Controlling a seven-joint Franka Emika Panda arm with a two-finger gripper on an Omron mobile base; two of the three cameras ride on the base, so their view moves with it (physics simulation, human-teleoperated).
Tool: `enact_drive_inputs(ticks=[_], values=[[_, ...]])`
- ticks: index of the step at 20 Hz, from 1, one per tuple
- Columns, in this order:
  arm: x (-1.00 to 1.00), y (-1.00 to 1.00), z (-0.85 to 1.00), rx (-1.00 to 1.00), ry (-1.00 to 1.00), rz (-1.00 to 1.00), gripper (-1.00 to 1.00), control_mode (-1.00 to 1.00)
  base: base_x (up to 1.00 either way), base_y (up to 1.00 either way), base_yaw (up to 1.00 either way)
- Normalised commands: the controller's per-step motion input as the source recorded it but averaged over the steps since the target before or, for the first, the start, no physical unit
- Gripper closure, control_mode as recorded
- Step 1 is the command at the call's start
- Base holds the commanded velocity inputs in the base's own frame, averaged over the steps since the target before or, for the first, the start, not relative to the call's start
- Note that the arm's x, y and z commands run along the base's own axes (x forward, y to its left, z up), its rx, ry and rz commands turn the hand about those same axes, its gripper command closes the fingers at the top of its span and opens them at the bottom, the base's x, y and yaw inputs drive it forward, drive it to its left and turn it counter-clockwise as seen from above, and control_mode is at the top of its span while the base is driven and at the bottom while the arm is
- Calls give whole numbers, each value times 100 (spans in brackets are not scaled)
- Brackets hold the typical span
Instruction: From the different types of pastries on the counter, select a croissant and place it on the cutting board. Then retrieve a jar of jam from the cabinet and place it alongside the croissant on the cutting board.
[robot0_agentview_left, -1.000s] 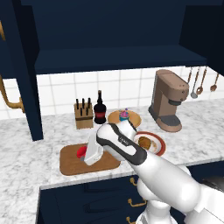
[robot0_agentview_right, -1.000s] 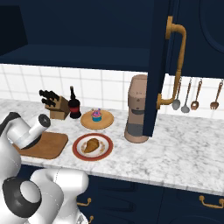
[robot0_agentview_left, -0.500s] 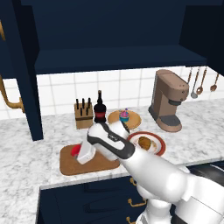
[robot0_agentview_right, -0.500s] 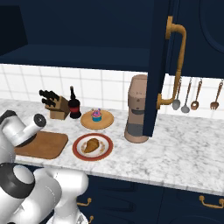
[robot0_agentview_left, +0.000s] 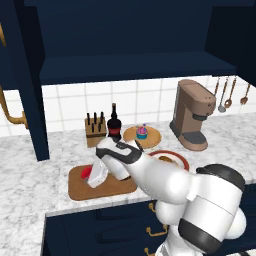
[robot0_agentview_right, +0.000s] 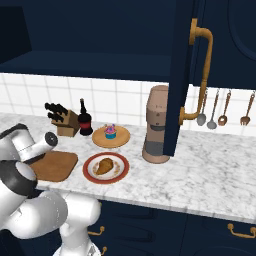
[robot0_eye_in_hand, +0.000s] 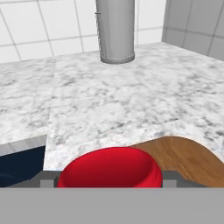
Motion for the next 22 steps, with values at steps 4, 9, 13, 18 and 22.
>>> enact_drive_inputs(ticks=[4, 9, 13, 18, 22], values=[[16, 3, -34, 0, 0, 2, 100, -100, 0, 0, 0], [22, 0, -31, 0, 0, 3, 100, -100, 0, 0, 0], [17, 0, -29, 0, 0, 4, 100, -100, 0, 0, 0], [9, 0, -34, 0, 0, 5, -100, -100, 0, 0, 0], [-3, -1, -30, 0, 0, 1, -100, -100, 0, 0, 0]])
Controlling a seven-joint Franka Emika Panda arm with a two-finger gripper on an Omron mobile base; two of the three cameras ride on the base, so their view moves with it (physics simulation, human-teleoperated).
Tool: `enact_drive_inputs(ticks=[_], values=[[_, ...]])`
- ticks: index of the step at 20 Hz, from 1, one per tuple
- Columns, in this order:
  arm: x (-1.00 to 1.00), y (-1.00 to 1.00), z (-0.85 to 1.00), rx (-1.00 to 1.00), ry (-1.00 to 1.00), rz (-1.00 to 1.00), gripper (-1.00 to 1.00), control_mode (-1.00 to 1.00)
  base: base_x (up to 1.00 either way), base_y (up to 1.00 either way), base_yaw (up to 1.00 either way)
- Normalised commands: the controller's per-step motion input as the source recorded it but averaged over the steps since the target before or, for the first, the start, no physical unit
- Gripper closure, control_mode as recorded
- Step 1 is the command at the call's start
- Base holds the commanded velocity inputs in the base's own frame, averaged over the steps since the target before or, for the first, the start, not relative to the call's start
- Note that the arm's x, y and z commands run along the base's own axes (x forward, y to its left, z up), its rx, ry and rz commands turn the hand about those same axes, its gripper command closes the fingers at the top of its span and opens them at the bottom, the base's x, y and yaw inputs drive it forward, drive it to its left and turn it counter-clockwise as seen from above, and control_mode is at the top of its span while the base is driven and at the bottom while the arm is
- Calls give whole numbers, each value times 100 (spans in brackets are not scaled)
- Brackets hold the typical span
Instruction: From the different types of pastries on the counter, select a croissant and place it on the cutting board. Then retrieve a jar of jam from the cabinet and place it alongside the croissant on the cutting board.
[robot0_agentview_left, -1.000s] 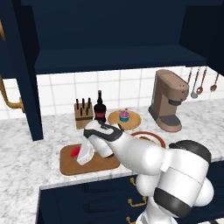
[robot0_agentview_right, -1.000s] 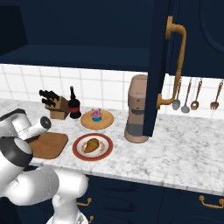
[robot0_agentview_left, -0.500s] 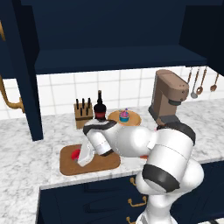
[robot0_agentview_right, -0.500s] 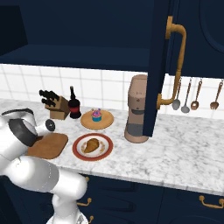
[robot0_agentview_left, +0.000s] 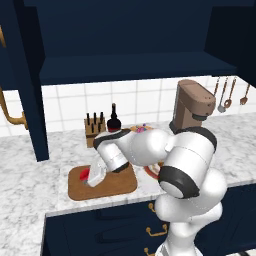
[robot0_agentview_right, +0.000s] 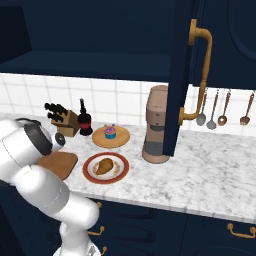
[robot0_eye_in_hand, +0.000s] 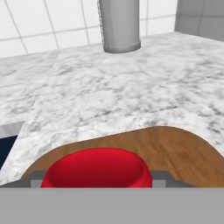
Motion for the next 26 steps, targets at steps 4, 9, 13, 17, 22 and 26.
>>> enact_drive_inputs(ticks=[4, 9, 13, 17, 22, 26], values=[[-22, -11, -38, -6, 5, 0, -100, -100, 0, 0, 0], [-42, -33, -39, -8, 0, -1, -100, -100, 0, 0, 0], [-40, -58, -6, -5, -4, -1, -100, -100, 0, 0, 0], [-9, -39, 11, 0, -6, 0, -100, -100, 0, 0, 0], [0, -33, 61, 0, -7, 0, -100, -100, 0, 0, 0], [14, -21, 73, 1, 15, 1, -100, -100, 0, 0, 0]])
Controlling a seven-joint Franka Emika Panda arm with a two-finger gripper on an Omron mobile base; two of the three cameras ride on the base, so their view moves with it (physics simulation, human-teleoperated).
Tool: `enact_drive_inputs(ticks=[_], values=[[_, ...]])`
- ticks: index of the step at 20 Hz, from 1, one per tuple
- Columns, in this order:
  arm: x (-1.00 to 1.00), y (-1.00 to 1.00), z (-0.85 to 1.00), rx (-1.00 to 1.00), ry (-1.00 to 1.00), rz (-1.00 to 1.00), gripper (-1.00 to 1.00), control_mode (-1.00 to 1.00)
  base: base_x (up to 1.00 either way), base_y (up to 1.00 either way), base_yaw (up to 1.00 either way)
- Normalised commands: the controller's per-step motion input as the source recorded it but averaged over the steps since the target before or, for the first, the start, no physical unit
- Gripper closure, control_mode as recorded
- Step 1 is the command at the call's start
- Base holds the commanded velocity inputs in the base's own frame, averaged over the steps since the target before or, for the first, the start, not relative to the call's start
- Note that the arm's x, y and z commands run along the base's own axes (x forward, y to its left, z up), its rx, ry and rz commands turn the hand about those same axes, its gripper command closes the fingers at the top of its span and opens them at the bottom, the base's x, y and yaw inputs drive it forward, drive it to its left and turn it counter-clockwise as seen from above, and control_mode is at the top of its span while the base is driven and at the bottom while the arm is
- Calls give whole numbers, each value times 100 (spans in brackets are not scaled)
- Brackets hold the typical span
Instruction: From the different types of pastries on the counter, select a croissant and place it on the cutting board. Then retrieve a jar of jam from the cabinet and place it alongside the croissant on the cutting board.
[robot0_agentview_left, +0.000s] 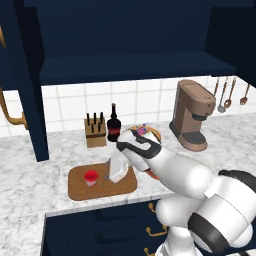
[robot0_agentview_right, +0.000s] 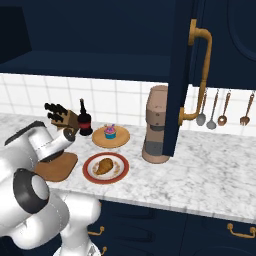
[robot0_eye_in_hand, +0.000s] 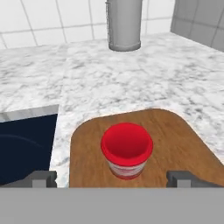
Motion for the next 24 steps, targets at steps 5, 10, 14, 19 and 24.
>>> enact_drive_inputs(ticks=[5, 10, 14, 19, 24], values=[[14, -9, 55, 0, 51, -47, -100, -100, 0, 0, 0], [-6, -35, 36, 0, 49, -57, -100, -100, 0, 0, 0], [-14, -12, 31, -3, 31, -59, -100, -100, 0, 0, 0], [0, -33, 3, -13, 19, -44, -100, -100, 0, 0, 0], [9, -96, 6, -22, 26, -30, -100, -100, 0, 0, 0]])
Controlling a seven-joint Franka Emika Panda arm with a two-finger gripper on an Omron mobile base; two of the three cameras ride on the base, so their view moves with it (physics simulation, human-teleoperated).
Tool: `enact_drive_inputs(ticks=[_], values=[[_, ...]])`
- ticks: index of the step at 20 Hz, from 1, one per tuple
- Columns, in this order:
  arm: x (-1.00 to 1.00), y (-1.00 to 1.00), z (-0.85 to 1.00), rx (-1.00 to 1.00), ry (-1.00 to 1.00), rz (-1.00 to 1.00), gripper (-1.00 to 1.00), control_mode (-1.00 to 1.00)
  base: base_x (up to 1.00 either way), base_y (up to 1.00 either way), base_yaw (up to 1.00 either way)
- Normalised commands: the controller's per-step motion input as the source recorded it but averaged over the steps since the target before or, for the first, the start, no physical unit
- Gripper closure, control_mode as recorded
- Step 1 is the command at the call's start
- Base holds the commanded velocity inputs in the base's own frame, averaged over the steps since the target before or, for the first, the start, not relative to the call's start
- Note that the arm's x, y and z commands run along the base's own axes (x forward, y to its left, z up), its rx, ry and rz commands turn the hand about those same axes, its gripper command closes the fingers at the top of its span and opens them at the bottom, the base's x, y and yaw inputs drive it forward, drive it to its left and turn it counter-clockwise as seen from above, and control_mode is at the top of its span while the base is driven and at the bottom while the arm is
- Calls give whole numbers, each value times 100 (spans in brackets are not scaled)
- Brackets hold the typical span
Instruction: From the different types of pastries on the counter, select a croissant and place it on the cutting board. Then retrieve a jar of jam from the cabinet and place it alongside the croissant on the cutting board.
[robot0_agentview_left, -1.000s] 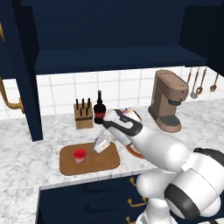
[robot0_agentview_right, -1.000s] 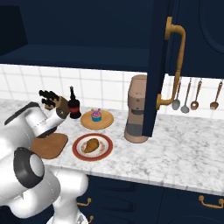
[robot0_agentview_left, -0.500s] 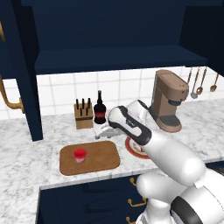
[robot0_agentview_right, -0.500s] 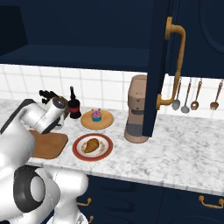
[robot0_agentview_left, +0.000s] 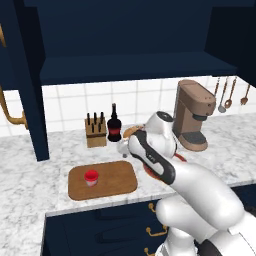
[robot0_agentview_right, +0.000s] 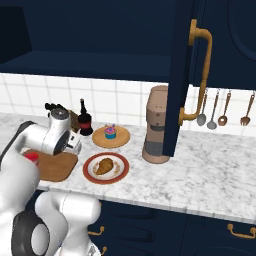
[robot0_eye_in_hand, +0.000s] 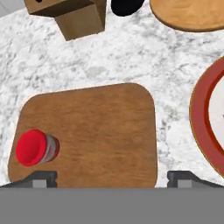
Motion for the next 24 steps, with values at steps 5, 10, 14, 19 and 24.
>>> enact_drive_inputs(ticks=[5, 10, 14, 19, 24], values=[[9, -94, 11, -16, 28, -22, -100, -100, 0, 0, 0], [0, -74, 22, -10, 24, -15, -100, -100, 0, 0, 0], [-1, -59, 9, -11, 24, -9, -100, -100, 0, 0, 0], [0, -32, -13, -6, 15, -7, -100, -100, 0, 0, 0], [19, 0, -4, -3, 0, -7, -100, -100, 0, 0, 0]])
